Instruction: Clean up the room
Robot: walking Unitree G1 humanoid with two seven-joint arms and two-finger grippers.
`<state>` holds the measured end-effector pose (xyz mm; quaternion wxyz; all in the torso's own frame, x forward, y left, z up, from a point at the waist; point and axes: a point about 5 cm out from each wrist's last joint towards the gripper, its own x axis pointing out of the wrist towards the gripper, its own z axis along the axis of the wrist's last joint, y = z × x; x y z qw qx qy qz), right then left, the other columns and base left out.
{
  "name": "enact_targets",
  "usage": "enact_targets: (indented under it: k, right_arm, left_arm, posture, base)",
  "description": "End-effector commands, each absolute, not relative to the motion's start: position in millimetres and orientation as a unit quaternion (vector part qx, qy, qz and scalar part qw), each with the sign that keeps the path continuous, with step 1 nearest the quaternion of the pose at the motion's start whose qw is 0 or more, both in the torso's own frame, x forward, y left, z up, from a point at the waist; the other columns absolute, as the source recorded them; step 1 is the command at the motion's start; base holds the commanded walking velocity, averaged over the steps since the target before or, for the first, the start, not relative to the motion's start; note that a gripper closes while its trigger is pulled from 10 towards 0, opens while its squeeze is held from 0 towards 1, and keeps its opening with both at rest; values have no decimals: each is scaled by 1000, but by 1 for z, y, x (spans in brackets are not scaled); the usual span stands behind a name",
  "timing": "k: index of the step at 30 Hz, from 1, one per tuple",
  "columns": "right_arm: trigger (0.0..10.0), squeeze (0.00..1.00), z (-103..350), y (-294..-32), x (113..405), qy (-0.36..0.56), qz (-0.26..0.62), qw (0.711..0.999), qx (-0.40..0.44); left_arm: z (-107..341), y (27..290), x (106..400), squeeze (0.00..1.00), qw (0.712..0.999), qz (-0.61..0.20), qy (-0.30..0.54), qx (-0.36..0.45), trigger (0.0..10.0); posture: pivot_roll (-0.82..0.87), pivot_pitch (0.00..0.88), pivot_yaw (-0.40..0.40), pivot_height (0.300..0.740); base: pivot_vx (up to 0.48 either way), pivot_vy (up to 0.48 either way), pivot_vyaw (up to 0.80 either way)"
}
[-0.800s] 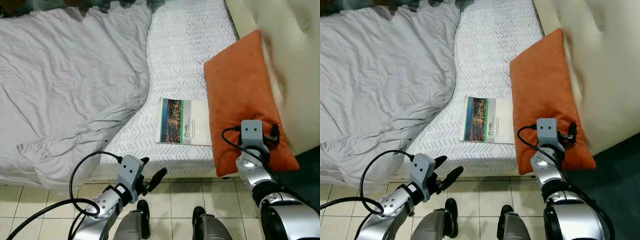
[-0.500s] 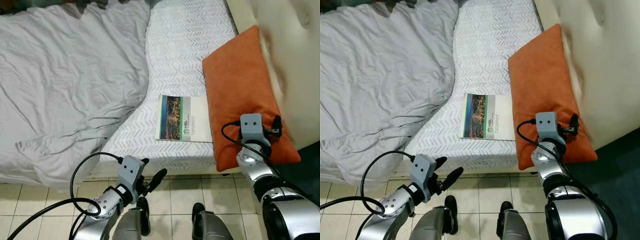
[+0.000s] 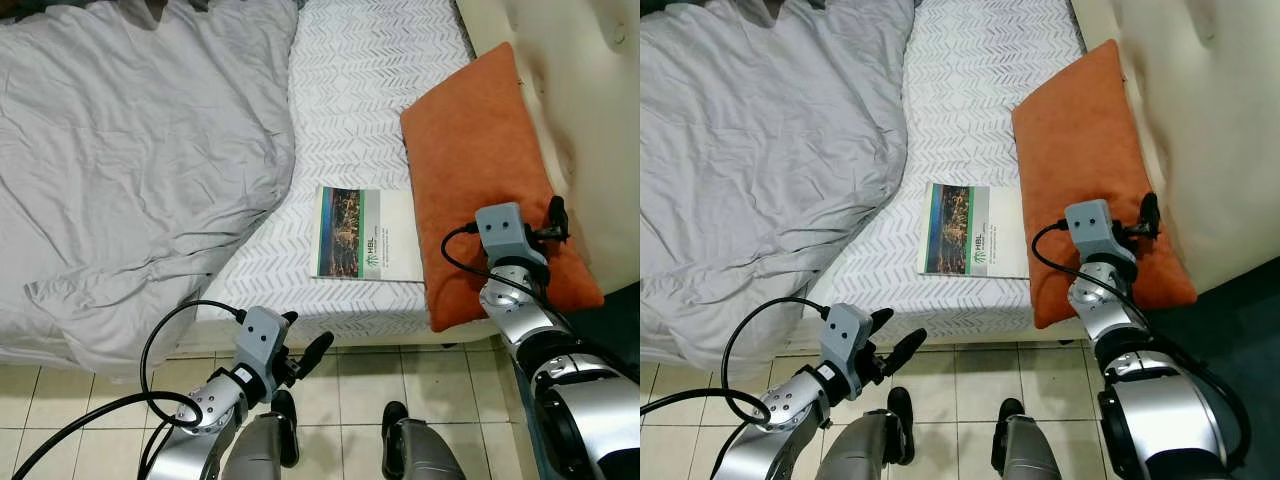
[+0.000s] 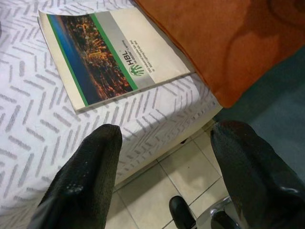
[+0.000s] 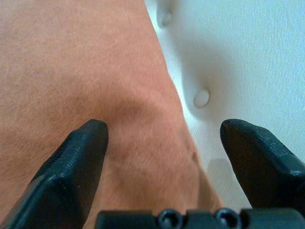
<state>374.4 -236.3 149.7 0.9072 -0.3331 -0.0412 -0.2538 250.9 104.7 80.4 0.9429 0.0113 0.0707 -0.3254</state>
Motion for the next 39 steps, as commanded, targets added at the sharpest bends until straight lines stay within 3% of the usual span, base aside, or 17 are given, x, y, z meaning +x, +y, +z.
enact_targets:
  k: [1,18,27,29,31,32,33,34,36,39]
  right_arm:
    - [10000,1000,154,-243,374,-45,-265,901,-340]
    - [10000,1000,166,-259,372,-74,-250,895,-361]
    - [10000,1000,200,-265,373,-168,-256,858,-413]
    - [10000,1000,203,-266,371,-183,-255,858,-407]
    - [10000,1000,199,-270,364,-188,-255,890,-327]
    - [10000,1000,199,-270,364,-188,-255,890,-327]
    - [10000,608,181,-277,355,-152,-270,923,-229]
    - [10000,0,164,-277,346,-122,-273,938,-175]
    - [10000,0,153,-276,339,-101,-273,946,-144]
    - [10000,0,98,-257,299,14,-256,967,-5]
  left_arm:
    - [71,105,243,0,941,-326,93,15,10000]
    - [62,77,241,0,927,-369,65,1,10000]
    - [58,82,243,0,932,-357,62,23,10000]
    - [57,82,243,0,932,-355,62,29,10000]
    - [54,86,246,0,939,-335,63,43,10000]
    - [54,86,246,0,939,-335,63,43,10000]
    - [53,91,250,0,946,-312,64,51,10000]
    - [57,95,253,0,951,-299,58,56,10000]
    - [58,97,256,0,953,-292,54,58,10000]
    - [71,107,266,0,965,-258,36,39,10000]
  posture:
    - [130,435,75,740]
    - [88,439,59,740]
    - [82,429,47,740]
    - [75,418,40,740]
    - [43,366,18,740]
    - [43,366,18,740]
    - [29,326,12,740]
    - [20,291,8,740]
    - [14,273,8,740]
    - [-10,185,13,740]
  base:
    - [0,0,0]
    - [0,0,0]
    - [0,0,0]
    - [0,0,0]
    - [0,0,0]
    - [0,0,0]
    - [0,0,0]
    - [0,0,0]
    - [0,0,0]
    - [0,0,0]
